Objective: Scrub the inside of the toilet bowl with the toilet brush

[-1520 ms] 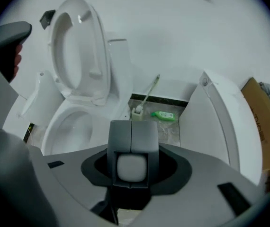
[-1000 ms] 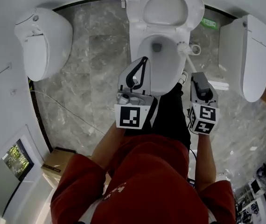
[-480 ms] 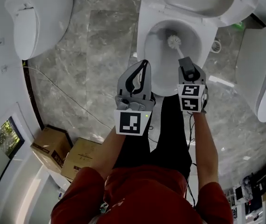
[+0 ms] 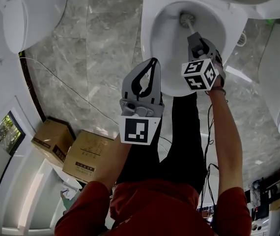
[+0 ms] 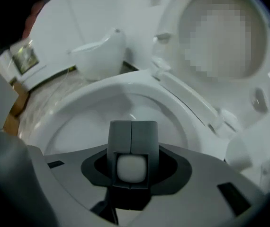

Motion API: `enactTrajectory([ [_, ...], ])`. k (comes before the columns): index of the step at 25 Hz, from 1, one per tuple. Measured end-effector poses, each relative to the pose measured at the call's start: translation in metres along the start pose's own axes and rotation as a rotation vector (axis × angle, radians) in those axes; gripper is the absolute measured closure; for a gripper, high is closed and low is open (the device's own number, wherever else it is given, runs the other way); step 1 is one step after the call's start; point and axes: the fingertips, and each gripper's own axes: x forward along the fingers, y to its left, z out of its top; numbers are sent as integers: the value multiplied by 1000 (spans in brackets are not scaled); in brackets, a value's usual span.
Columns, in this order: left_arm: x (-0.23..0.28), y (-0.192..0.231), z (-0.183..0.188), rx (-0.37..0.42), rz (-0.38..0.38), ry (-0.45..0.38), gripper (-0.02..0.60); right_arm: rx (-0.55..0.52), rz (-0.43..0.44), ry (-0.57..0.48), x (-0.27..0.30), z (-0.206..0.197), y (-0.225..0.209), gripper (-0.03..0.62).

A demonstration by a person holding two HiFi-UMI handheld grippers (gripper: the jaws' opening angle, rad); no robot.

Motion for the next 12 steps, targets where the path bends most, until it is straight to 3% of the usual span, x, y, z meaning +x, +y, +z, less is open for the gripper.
enactTrajectory([
  [1,-1,0,-1,-4,4,1,583,-94,2,16,8,2,3,427],
  [3,-2,3,-2,-7,16,2,581,-178,9,41,17,7,5,427],
  [5,-2,7,0,-12,32,1,583,-148,9,58,21,14,3,427],
  [6,-3,9,2,-16,39,0,583,-81,5,61,22,15,1,427],
  [8,-5,13,5,-23,52,0,583,190,-10,60,20,10,-9,427],
  [12,-8,19,8,-26,66,-8,583,1011,-5,158,11,-29,-13,430],
])
